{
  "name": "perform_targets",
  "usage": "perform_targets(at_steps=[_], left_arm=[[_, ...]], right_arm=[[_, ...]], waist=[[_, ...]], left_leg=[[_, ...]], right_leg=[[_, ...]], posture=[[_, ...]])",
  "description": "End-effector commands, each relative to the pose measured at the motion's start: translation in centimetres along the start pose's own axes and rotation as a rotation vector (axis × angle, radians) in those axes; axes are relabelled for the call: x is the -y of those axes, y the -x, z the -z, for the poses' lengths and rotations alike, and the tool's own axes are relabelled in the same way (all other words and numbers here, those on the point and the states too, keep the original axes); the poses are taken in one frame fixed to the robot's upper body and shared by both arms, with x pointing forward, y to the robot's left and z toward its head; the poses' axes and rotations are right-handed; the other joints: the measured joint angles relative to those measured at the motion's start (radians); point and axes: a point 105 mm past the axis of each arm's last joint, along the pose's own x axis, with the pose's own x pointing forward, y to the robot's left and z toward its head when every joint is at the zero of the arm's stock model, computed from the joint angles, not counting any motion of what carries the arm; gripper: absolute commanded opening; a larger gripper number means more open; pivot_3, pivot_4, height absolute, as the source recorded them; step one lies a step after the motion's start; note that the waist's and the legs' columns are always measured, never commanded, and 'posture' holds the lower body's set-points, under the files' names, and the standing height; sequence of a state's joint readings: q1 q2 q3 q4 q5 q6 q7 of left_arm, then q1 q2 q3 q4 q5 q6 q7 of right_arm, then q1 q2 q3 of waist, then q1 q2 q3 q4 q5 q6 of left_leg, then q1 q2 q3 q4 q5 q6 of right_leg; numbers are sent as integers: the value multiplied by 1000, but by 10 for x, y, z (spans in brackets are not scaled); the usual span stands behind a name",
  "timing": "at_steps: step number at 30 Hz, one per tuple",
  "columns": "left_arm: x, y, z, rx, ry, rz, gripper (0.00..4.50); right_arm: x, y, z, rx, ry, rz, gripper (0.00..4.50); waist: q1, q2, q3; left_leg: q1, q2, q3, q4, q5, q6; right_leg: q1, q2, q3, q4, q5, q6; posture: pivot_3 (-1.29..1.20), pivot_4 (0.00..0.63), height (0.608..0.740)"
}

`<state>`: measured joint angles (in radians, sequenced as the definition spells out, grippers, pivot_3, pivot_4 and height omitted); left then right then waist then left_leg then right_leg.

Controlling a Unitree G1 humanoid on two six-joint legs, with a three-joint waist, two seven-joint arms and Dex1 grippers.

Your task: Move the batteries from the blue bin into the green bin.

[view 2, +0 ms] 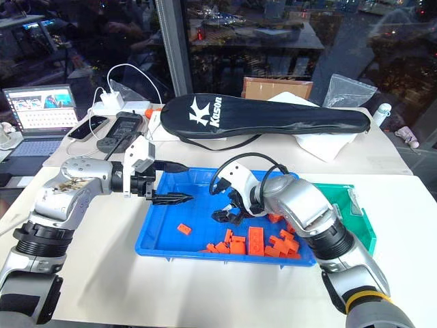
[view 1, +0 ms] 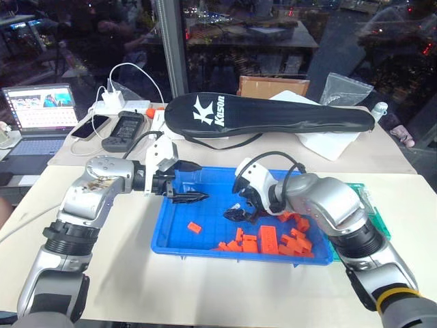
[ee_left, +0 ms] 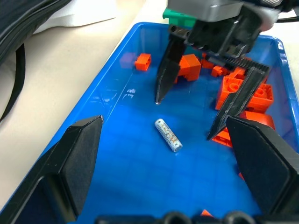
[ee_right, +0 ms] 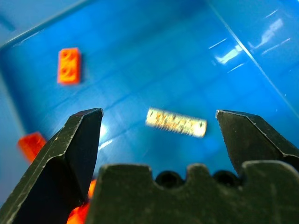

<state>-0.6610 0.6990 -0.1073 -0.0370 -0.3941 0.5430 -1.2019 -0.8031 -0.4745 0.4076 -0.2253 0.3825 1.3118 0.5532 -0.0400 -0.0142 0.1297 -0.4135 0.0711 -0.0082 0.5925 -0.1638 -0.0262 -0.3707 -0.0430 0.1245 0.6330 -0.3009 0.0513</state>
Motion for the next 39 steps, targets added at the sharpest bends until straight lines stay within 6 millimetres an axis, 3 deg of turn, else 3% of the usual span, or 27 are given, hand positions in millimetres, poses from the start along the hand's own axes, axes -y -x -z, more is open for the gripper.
perform_targets(at_steps=[1,5,10,15,19,32,39], left_arm=[[-1,3,-10,11,-52,-3,4500],[-1,5,-11,9,-56,-5,4500],[-2,6,-11,6,-57,-11,4500],[-1,6,-10,4,-56,-10,4500],[-2,4,-10,3,-58,-5,4500],[-2,0,-16,30,-57,5,4500],[-2,0,-15,25,-57,6,4500]], right_arm=[[14,-17,0,11,-16,72,4489],[23,-32,9,-14,-57,116,4489],[14,-37,22,-56,-78,97,4489],[11,-31,21,-49,-107,99,4489],[-6,-25,21,-61,-109,61,4489],[1,-13,33,-94,-153,129,4489],[4,-13,21,-45,-169,136,2545]], waist=[[-1,0,0],[-2,0,0],[-1,0,0],[-2,0,0],[-2,0,0],[-2,0,0],[-3,0,0]], left_leg=[[0,0,0,0,0,0],[0,0,0,0,0,0],[0,0,0,0,0,0],[1,0,0,0,0,0],[1,0,0,0,0,0],[1,0,0,0,0,0],[1,0,0,0,0,0]], right_leg=[[0,0,0,0,0,0],[-1,0,0,1,0,0],[0,0,0,1,0,0],[1,0,0,2,0,0],[1,0,0,2,0,0],[1,0,0,2,0,0],[0,0,0,2,0,0]], posture=[[0,150,740],[0,150,740],[0,150,740],[0,150,740],[0,150,740],[0,150,740],[0,150,740]])
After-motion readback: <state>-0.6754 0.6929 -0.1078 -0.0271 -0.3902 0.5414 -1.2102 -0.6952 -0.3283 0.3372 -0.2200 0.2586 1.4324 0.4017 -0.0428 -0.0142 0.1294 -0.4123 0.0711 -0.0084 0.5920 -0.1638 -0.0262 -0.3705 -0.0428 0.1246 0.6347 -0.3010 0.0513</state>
